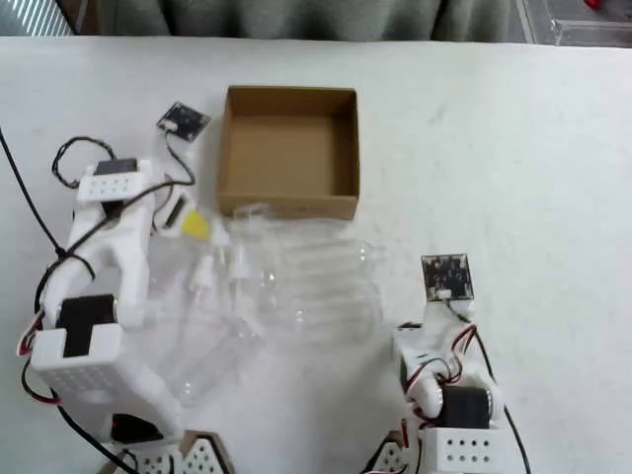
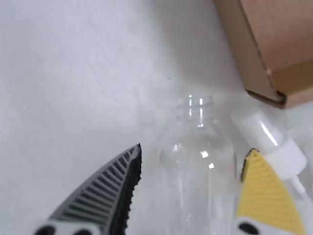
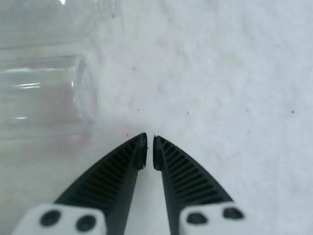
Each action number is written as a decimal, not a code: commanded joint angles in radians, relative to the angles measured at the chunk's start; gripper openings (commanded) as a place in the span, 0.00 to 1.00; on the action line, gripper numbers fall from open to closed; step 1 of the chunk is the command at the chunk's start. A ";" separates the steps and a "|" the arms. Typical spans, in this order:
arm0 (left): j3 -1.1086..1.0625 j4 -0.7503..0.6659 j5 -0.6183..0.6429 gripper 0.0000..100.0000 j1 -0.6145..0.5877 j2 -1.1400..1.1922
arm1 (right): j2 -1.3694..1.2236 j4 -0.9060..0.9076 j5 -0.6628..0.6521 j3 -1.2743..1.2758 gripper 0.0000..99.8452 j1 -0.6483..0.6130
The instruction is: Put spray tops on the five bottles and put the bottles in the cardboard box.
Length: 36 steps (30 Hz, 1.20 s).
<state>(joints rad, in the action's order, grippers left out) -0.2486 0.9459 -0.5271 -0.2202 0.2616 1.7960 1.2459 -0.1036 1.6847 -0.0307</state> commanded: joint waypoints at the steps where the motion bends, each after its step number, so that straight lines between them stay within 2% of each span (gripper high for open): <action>1: 0.057 0.021 0.003 0.32 -0.002 -0.007 | 0.007 -0.018 -0.011 0.005 0.02 0.015; 15: 0.072 0.028 0.003 0.32 -0.001 -0.007 | 0.007 -0.018 -0.011 0.005 0.02 0.015; 26: 0.167 0.172 0.003 0.32 -0.002 -0.007 | 0.007 -0.018 -0.011 0.005 0.02 0.015; 36: 0.195 0.183 0.023 0.33 0.001 -0.005 | 0.007 -0.018 -0.011 0.005 0.02 0.015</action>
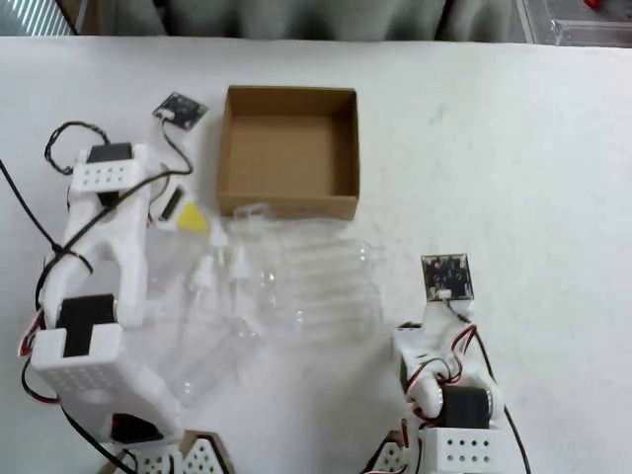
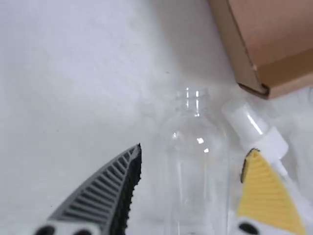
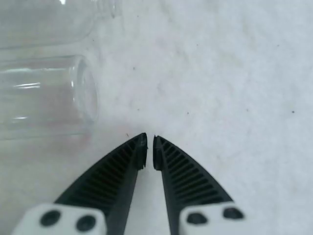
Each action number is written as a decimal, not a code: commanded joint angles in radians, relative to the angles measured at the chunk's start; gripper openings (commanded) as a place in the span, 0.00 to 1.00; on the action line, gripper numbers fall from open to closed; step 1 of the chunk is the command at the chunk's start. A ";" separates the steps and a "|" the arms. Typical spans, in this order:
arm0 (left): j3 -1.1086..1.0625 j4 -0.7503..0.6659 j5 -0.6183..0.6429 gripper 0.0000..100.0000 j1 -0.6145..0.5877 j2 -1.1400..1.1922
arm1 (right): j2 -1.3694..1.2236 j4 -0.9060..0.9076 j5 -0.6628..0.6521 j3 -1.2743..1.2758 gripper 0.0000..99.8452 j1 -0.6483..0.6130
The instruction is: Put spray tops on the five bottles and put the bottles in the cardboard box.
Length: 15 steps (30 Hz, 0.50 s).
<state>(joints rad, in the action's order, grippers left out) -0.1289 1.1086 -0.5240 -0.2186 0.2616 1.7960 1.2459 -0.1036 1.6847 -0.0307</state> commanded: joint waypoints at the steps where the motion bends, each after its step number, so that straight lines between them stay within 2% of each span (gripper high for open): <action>1: 0.087 0.029 0.021 0.32 -0.001 -0.002 | 0.007 -0.018 -0.011 0.005 0.02 0.015; 11: 0.374 0.226 0.021 0.32 -0.016 0.231 | 0.007 -0.018 -0.011 0.005 0.02 0.015; 15: 0.385 0.230 0.021 0.32 -0.027 0.265 | 0.007 -0.018 -0.011 0.005 0.02 0.015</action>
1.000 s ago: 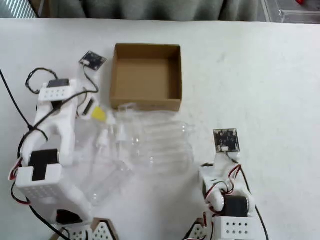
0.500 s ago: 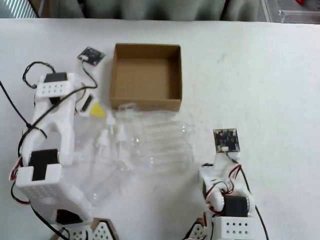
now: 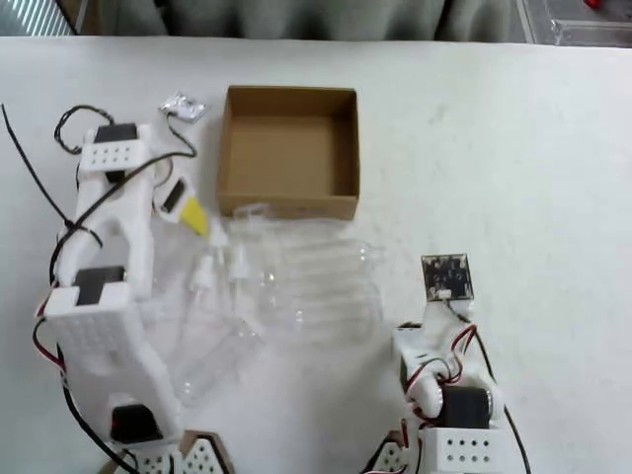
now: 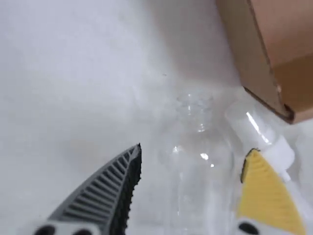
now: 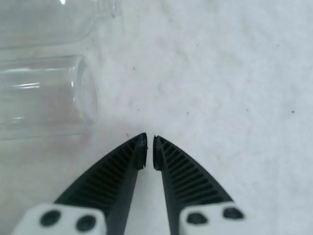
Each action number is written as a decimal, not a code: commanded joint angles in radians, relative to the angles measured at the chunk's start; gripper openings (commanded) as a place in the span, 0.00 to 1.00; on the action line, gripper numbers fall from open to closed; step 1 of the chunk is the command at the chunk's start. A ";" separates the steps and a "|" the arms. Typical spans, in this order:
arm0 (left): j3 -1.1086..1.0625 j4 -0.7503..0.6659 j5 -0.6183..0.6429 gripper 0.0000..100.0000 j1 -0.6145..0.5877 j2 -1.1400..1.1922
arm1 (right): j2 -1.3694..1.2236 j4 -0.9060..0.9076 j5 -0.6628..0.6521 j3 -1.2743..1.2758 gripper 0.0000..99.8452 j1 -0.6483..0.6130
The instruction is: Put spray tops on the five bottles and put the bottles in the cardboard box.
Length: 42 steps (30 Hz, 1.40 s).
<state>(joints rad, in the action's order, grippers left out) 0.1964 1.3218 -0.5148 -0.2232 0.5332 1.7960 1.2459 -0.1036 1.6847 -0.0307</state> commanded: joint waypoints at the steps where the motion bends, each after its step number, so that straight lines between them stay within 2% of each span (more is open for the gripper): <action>1: 0.054 0.017 0.011 0.32 -0.022 -0.005 | 0.007 -0.018 -0.011 0.005 0.02 0.015; 8: -0.069 -0.103 0.011 0.32 -0.022 -0.010 | 0.007 -0.018 -0.011 0.005 0.02 0.015; 12: -0.110 -0.120 0.002 0.32 -0.018 -0.039 | 0.007 -0.018 -0.011 0.005 0.02 0.015; 19: -0.270 -0.258 0.000 0.18 -0.007 -0.133 | 0.007 -0.018 -0.011 0.005 0.02 0.015; 22: -0.322 -0.293 0.008 0.08 0.001 -0.174 | 0.007 -0.018 -0.011 0.005 0.02 0.015; 27: -0.384 -0.299 0.020 0.08 -0.013 -0.239 | 0.007 -0.021 -0.011 0.002 0.02 0.015; 29: -0.394 -0.301 0.104 0.08 -0.028 -0.263 | 0.007 -0.024 -0.011 -0.002 0.02 0.015; 32: -0.397 -0.301 0.322 0.08 -0.076 -0.302 | 0.007 -0.042 -0.011 -0.002 0.02 0.015; 35: -0.393 -0.305 0.476 0.08 -0.165 -0.325 | 0.007 -0.038 -0.011 -0.018 0.02 0.016; 40: -0.420 -0.416 0.572 0.08 -0.289 -0.305 | 0.007 -0.035 -0.008 -0.064 0.02 0.059; 42: -0.420 -0.428 0.594 0.08 -0.298 -0.300 | 0.007 -0.045 -0.003 -0.084 0.02 0.064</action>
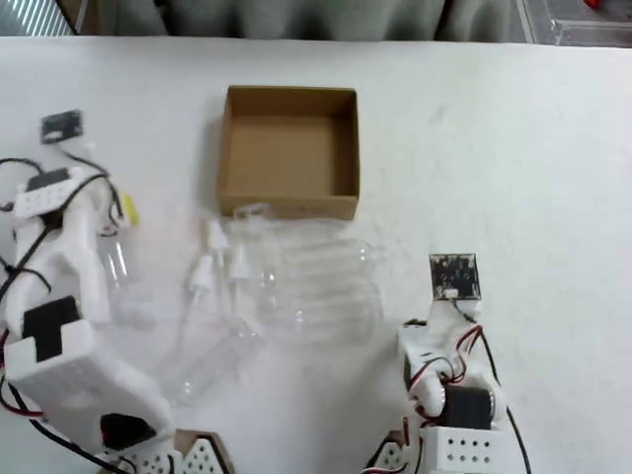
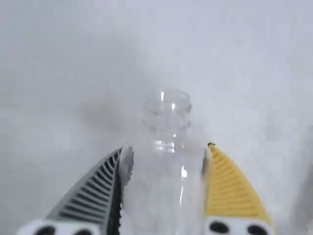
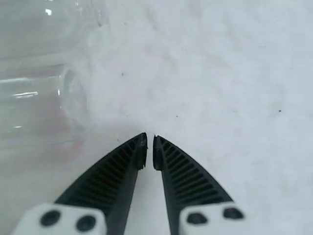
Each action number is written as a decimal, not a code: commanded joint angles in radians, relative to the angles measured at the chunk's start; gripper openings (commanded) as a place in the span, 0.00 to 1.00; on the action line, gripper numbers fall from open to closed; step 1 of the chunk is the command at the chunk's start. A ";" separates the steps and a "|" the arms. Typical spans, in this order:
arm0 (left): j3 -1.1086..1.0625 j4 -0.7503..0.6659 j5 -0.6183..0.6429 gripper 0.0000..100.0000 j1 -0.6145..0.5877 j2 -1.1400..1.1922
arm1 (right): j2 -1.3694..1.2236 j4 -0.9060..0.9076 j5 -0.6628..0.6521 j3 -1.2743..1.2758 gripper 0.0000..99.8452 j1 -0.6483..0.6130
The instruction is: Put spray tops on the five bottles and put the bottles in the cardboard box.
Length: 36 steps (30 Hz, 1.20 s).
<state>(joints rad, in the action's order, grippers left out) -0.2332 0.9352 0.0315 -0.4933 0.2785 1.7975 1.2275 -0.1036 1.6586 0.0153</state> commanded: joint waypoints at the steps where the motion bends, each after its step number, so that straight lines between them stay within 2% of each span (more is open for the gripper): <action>1: 0.009 -0.043 0.049 0.08 -0.028 -0.045 | 0.005 -0.059 -0.008 -0.060 0.02 0.025; 3: 0.009 -0.043 0.046 0.08 -0.027 -0.045 | 0.005 -0.143 -0.020 -0.060 0.02 0.061; 6: 0.011 -0.043 0.046 0.08 -0.024 -0.045 | 0.002 -0.275 -0.157 -0.072 0.02 0.058; 8: 0.011 -0.043 0.046 0.08 -0.013 -0.042 | 0.001 -0.321 -0.152 -0.117 0.01 -0.022; 14: 0.012 -0.044 0.044 0.08 -0.013 -0.041 | -0.091 -0.269 -0.120 -0.396 0.01 -0.280; 27: 0.002 -0.081 0.043 0.08 -0.015 -0.036 | -0.977 -0.275 0.092 -1.007 0.02 -0.638; 36: 0.037 -0.100 0.043 0.08 -0.015 0.022 | -1.540 -0.337 0.103 -1.369 0.02 -0.783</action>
<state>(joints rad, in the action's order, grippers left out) -0.2332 0.8493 0.0652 -0.5117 0.2969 0.4043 0.9237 -0.0069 0.4496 -0.7165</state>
